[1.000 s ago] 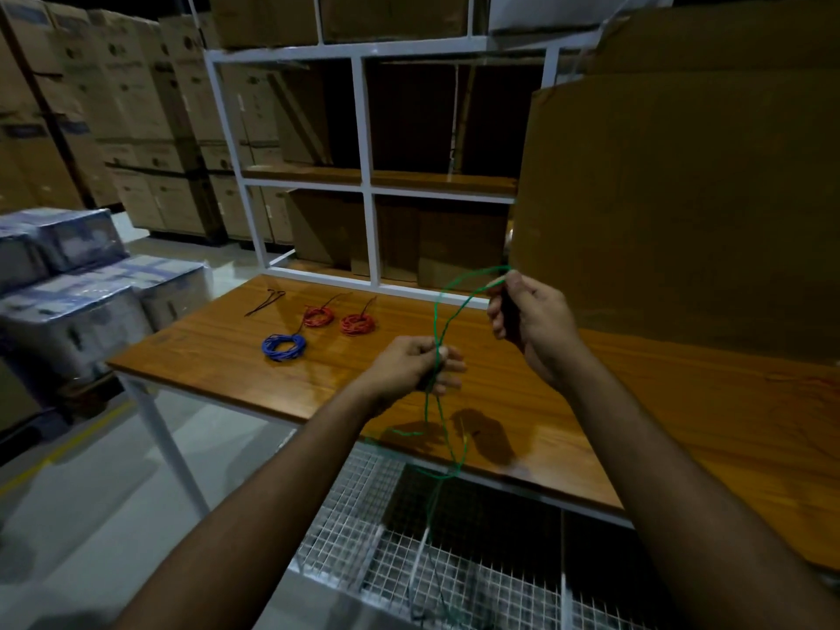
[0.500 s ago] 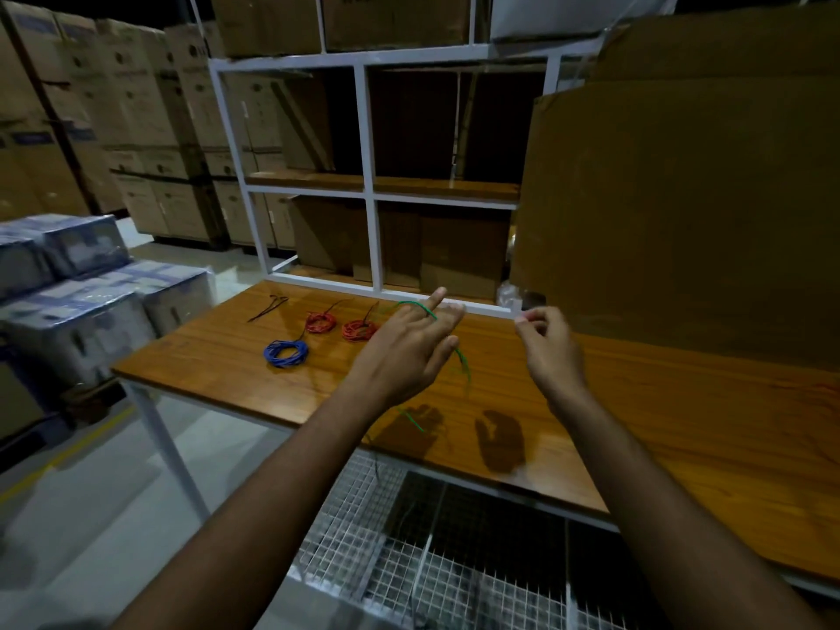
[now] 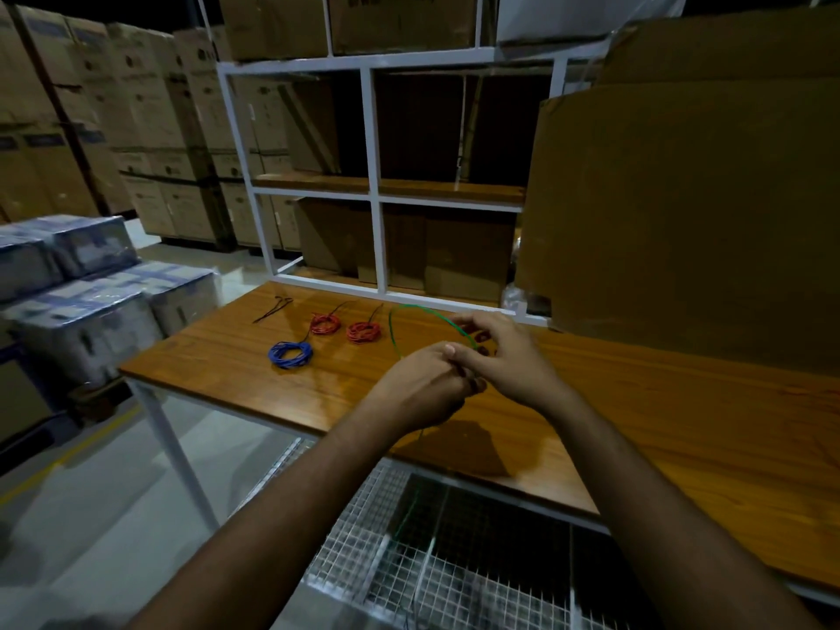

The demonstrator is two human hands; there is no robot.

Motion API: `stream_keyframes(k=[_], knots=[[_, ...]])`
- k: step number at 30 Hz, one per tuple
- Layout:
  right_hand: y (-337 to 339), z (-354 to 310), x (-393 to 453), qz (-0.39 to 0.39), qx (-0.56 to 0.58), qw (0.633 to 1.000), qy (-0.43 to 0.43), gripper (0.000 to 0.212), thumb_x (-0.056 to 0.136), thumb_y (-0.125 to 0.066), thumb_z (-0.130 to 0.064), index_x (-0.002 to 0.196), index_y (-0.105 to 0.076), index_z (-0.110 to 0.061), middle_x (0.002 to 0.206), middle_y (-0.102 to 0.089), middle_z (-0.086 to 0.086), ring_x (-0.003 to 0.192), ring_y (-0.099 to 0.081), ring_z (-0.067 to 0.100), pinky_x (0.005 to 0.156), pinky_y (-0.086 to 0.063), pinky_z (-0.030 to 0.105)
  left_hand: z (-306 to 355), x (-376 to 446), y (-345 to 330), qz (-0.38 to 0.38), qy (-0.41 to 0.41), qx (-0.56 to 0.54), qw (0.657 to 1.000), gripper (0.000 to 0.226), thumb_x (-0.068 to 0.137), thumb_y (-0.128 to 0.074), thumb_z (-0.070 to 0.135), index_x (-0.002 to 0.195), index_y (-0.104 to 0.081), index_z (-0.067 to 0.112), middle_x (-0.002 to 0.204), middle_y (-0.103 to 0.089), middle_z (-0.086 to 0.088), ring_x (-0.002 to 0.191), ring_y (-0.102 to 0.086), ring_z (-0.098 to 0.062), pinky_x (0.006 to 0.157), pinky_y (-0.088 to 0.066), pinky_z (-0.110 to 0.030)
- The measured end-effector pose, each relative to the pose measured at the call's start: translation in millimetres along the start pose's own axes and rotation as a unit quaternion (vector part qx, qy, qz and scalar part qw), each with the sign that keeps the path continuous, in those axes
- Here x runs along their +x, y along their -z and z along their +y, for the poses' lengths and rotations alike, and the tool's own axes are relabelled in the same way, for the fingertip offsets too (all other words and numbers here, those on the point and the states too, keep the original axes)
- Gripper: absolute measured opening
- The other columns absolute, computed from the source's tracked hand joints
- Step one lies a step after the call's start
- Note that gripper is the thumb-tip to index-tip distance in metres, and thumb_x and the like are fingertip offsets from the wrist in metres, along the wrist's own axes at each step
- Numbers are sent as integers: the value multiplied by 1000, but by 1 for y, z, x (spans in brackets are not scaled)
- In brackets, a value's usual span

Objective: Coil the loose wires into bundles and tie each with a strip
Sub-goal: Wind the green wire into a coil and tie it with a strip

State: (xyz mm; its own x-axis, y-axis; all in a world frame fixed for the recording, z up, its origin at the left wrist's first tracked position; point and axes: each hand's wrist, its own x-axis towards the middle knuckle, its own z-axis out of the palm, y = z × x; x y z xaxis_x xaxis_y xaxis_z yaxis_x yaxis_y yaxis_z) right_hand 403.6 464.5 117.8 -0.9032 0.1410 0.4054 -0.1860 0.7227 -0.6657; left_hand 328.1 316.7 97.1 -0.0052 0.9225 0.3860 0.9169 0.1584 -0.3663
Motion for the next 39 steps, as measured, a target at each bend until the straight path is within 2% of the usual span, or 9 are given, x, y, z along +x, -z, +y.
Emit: stream_keyframes(k=[9,13,16,19,22,25,27,34,39], knots=[[7,8,0,96,130,986,-44,4,87,-74,-19,89,-75,-22,82,-73,-4,78,-71,10,73,-59,33,7,-12,-19,37,65,-95,993,41,84,-69,6,123,-68,21,127,-68,-5,136,-48,-23,106,-39,-40],[19,6,-8,92,253,961,-55,15,92,-68,-18,97,-73,-4,76,-65,4,60,-63,15,62,-57,32,13,-26,-18,218,165,-198,941,22,80,-73,9,100,-73,18,108,-72,-1,109,-60,-15,89,-49,-37],[25,6,-11,89,252,962,-50,18,94,-65,-19,101,-74,-5,76,-64,3,57,-59,14,59,-57,31,19,-24,-15,380,373,-282,798,34,81,-70,23,114,-59,25,112,-61,3,103,-57,-15,83,-49,-34],[31,8,-14,87,268,958,-55,16,94,-64,-19,101,-75,-9,78,-65,4,59,-60,14,60,-57,32,11,-13,-2,279,505,-541,612,43,94,-62,34,133,-43,29,134,-50,-2,118,-50,-18,86,-46,-29],[36,10,-17,84,300,947,-73,16,94,-63,-20,98,-75,-11,77,-64,3,58,-58,13,58,-57,31,10,-6,1,170,455,-709,510,34,105,-39,32,131,-53,14,130,-63,-7,120,-57,-25,95,-45,-38],[38,20,-20,107,322,933,-115,18,96,-61,-23,99,-73,-10,77,-63,4,57,-57,12,58,-55,30,14,-7,7,214,379,-833,341,34,106,-34,29,107,-60,8,96,-70,-12,89,-66,-24,86,-48,-39],[39,33,-23,118,324,927,-151,20,98,-58,-24,97,-71,-9,76,-61,4,55,-55,11,57,-54,30,11,-7,15,239,346,-864,276,33,106,-34,31,96,-58,11,73,-58,-4,66,-54,-16,69,-46,-31],[28,90,-50,-144,307,899,-277,16,94,-61,-6,107,-71,-5,83,-61,4,79,-59,19,80,-53,38,-21,1,45,267,317,-858,303,40,102,-32,28,84,-62,7,55,-34,5,46,-24,-8,49,-14,-24],[-8,80,-58,-7,380,860,-339,5,95,-60,-2,97,-62,2,83,-64,15,70,-70,22,64,-62,37,-30,10,45,244,317,-847,349,34,103,-34,23,100,-62,4,67,-43,0,56,-35,-9,56,-28,-24]])
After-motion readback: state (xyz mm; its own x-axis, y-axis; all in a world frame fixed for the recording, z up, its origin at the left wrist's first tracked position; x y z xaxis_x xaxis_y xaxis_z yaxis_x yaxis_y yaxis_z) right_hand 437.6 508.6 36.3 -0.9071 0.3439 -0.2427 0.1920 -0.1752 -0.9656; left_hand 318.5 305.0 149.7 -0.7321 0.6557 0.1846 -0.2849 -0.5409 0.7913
